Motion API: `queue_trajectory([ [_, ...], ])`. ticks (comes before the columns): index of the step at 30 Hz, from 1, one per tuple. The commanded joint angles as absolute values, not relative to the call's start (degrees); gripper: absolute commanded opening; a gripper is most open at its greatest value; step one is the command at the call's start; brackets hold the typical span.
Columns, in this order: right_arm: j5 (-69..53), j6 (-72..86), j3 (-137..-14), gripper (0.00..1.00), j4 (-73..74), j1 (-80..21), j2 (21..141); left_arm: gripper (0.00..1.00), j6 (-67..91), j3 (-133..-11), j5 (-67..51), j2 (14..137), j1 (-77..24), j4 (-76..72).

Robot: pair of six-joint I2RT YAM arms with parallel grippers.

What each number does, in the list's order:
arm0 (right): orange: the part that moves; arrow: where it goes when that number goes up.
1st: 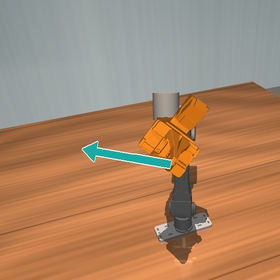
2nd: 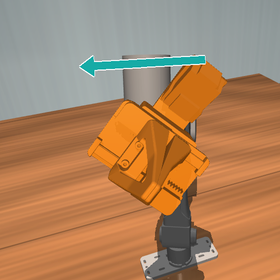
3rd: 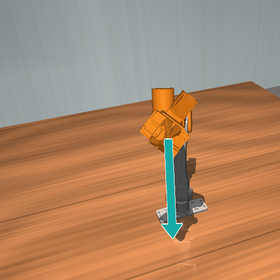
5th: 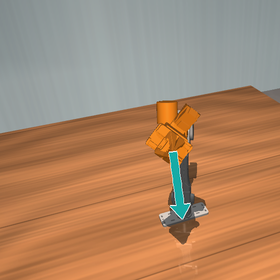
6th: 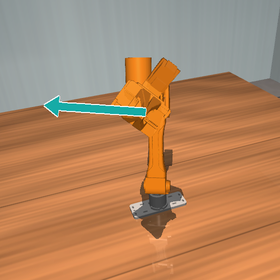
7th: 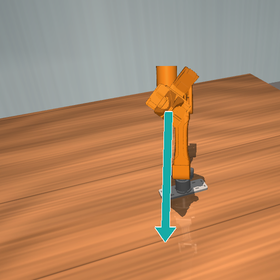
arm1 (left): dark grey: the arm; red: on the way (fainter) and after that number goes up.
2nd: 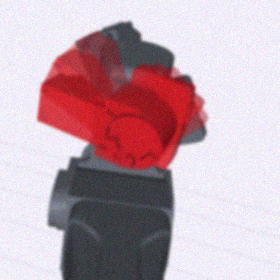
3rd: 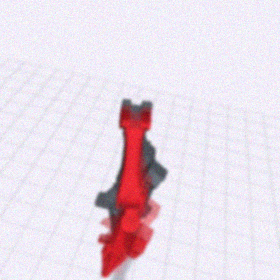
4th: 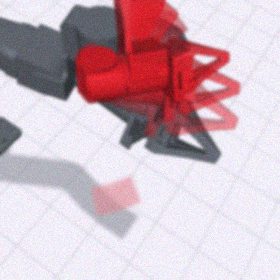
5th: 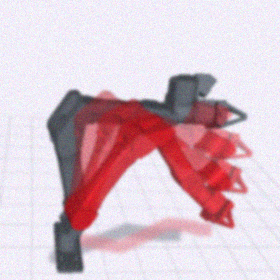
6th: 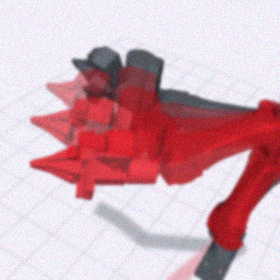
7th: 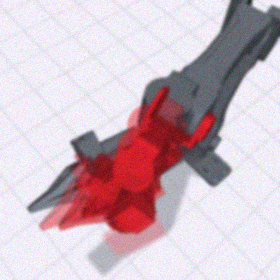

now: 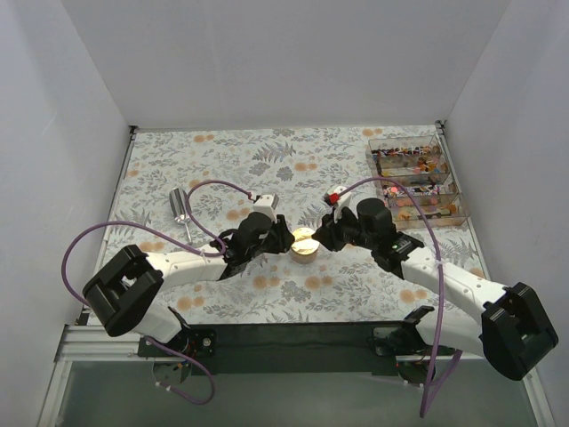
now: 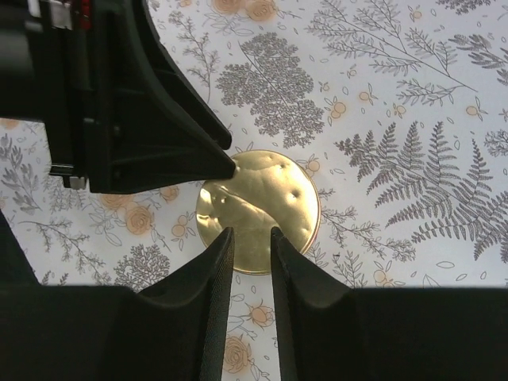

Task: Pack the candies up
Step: Screw the bottle lid onto the packing bottle.

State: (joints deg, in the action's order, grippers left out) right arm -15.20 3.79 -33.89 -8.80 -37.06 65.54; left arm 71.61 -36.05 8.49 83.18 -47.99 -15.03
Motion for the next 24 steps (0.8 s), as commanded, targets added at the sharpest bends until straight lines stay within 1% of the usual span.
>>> queue_trajectory([
  [1,-17.0,1.8,-35.8,0.31,-9.6,-37.9,63.7,0.33,70.7,-37.1,10.3,83.0,-48.7,-12.5],
  [6,-20.9,1.9,-33.8,0.27,-11.4,-38.4,66.1,0.33,71.0,-37.4,10.4,83.4,-48.9,-12.3],
  [7,-21.4,2.9,-32.4,0.25,-12.2,-38.4,66.7,0.33,71.1,-37.4,10.4,83.5,-48.9,-12.3],
  [10,-23.6,4.1,-29.3,0.25,-15.0,-38.4,69.6,0.33,71.7,-37.6,10.4,83.8,-48.9,-12.3],
  [15,-20.6,5.1,-25.2,0.23,-16.2,-38.3,73.0,0.32,72.9,-37.1,10.3,84.4,-49.0,-12.2],
  [20,-21.4,5.1,-26.7,0.23,-15.7,-38.2,69.9,0.29,73.6,-36.4,10.5,84.0,-48.9,-12.2],
  [24,-20.9,4.7,-31.1,0.23,-15.4,-38.3,68.6,0.28,73.6,-36.2,11.0,83.9,-48.9,-12.1],
])
